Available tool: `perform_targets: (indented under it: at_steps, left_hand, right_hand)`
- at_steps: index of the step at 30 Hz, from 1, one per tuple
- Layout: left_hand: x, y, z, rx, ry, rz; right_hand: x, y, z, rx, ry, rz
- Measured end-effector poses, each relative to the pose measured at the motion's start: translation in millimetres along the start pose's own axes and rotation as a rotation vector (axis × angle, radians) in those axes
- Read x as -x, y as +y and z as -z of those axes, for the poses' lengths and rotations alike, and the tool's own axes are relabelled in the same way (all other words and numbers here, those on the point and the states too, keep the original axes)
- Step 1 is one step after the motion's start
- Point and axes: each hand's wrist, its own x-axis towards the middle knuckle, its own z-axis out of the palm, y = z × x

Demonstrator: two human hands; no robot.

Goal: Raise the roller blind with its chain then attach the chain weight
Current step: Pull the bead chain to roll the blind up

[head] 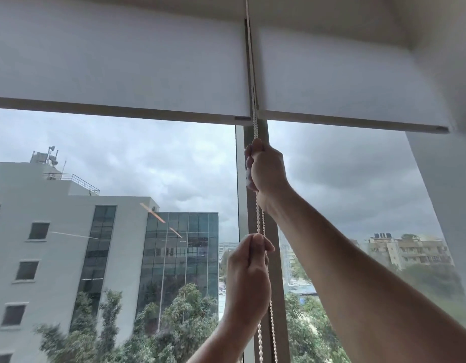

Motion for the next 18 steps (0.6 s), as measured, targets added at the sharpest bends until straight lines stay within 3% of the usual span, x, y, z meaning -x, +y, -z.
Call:
perform_targets:
  at_steps: [5, 10, 18]
  left_hand:
    - [-11, 2, 16, 0.072, -0.218, 0.047]
    - [-57, 25, 20, 0.084, -0.016, 0.183]
    - [-133, 111, -12, 0.05, -0.148, 0.14]
  right_hand:
    - [19, 8, -2, 0.129, 0.049, 0.273]
    - [48, 34, 9, 0.137, 0.03, 0.323]
    - [71, 60, 34, 0.067, -0.026, 0.304]
